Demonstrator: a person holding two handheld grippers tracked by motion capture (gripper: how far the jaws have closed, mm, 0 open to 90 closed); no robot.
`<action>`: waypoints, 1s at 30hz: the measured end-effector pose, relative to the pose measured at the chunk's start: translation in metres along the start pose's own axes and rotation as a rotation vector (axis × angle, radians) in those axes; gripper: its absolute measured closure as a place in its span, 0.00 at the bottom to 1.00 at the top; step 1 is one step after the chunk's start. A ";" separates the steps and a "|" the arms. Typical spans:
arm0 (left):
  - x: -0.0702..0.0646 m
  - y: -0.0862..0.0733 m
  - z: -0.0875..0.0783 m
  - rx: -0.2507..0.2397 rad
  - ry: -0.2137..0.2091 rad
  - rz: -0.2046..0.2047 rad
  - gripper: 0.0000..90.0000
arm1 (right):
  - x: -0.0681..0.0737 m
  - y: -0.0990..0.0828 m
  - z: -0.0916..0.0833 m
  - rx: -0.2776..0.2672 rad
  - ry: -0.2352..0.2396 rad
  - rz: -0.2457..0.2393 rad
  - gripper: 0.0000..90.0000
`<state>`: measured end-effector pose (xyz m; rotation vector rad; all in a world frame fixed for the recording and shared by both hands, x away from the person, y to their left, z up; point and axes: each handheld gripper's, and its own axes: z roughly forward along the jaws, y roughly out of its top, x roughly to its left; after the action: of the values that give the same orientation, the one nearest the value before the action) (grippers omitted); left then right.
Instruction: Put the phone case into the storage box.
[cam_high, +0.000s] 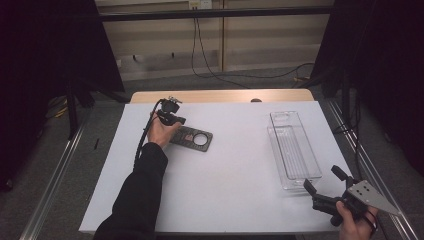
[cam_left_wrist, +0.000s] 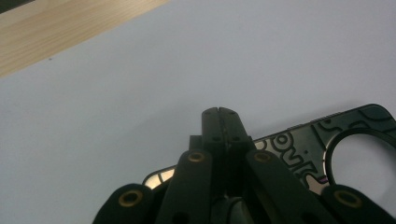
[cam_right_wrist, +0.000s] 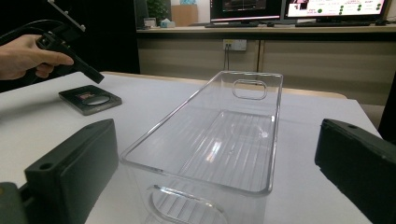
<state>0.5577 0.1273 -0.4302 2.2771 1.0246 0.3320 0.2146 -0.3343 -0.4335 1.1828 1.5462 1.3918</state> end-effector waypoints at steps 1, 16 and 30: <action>0.000 0.000 0.002 0.000 0.007 -0.009 1.00 | 0.000 0.000 0.000 0.000 0.001 0.001 0.00; 0.005 -0.003 0.008 0.034 0.034 -0.002 1.00 | 0.000 0.000 0.000 0.000 0.002 0.002 0.00; 0.008 -0.006 0.007 0.027 0.034 0.004 1.00 | 0.000 0.000 -0.001 0.002 0.000 0.003 0.00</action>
<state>0.5622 0.1334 -0.4396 2.3048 1.0475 0.3624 0.2134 -0.3347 -0.4338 1.1868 1.5471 1.3919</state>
